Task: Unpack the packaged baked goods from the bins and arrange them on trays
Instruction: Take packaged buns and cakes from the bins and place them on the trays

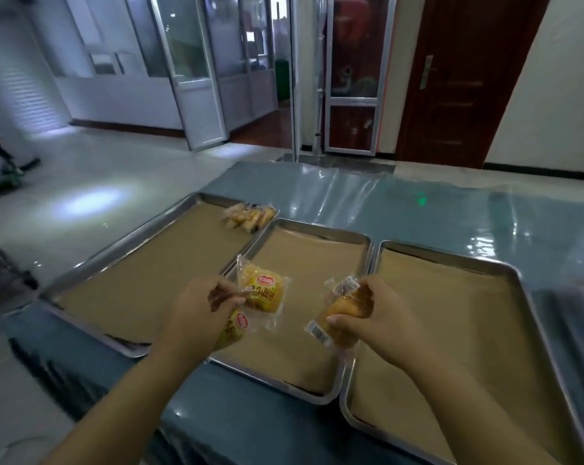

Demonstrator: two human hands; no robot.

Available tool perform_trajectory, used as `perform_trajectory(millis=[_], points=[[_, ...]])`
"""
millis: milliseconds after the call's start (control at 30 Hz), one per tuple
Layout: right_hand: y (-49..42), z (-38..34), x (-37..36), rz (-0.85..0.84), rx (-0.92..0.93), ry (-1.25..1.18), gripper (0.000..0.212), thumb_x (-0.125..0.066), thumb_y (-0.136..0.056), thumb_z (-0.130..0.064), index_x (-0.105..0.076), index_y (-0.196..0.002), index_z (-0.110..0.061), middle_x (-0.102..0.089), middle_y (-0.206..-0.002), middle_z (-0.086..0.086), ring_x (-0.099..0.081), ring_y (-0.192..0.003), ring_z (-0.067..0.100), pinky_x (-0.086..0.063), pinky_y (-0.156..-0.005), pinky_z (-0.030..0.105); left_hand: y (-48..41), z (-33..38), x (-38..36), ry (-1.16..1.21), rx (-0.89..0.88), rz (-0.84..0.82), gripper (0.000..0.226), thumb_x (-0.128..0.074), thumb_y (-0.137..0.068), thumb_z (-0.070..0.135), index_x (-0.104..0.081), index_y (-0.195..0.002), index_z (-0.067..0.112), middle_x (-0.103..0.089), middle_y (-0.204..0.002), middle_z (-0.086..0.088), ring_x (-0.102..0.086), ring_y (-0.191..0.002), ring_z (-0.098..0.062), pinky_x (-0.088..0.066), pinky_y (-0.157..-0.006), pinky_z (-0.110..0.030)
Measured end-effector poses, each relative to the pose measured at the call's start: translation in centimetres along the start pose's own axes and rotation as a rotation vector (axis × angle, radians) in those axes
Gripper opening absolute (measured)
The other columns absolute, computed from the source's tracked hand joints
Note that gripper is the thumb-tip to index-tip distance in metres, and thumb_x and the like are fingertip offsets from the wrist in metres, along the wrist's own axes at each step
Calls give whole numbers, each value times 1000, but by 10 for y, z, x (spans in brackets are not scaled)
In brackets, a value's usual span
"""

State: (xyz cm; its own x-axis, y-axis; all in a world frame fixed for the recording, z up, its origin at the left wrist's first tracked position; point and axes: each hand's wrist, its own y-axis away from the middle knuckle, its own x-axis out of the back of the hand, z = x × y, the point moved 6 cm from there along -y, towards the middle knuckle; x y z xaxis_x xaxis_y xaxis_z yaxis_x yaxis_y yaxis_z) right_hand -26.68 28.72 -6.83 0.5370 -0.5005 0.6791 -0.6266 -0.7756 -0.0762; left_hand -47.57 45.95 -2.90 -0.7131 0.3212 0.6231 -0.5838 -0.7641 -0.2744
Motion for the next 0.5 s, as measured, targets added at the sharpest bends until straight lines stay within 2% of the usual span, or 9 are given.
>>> perform_trajectory(millis=[100,200,333,500], points=[[-38,-11,-37,-14,-5,75,66,-69,-57,-69,-43,-110,-40,-52,-97,-17,-53,-85,5,-51,-72,28,-25,-23,19,-4,8,10,26,-70,-79,8,-55,-68,27,-58,-71,12,-57,-68,12,-40,-53,-3],[-81,-30,-72,-10,4,95,65,-67,-59,-70,-41,-112,-40,-50,-97,-18,-50,-84,4,-45,-65,24,-62,-55,33,-1,56,-26,23,-68,-80,5,-57,-70,22,-59,-71,13,-55,-63,5,-40,-55,-1],[-134,-55,-117,-49,-18,47,65,-69,-61,-67,-42,-114,-39,-51,-102,-15,-50,-92,7,-51,-78,33,-112,-97,51,-30,84,-54,13,-69,-79,3,-61,-77,13,-61,-73,7,-55,-68,2,-40,-58,-2],[-180,-79,-158,-120,-38,100,63,-67,-61,-69,-44,-111,-37,-52,-98,-14,-51,-88,9,-51,-75,34,-154,-149,65,11,138,-67,15,-71,-77,6,-61,-76,17,-63,-73,8,-59,-69,5,-42,-57,-9]])
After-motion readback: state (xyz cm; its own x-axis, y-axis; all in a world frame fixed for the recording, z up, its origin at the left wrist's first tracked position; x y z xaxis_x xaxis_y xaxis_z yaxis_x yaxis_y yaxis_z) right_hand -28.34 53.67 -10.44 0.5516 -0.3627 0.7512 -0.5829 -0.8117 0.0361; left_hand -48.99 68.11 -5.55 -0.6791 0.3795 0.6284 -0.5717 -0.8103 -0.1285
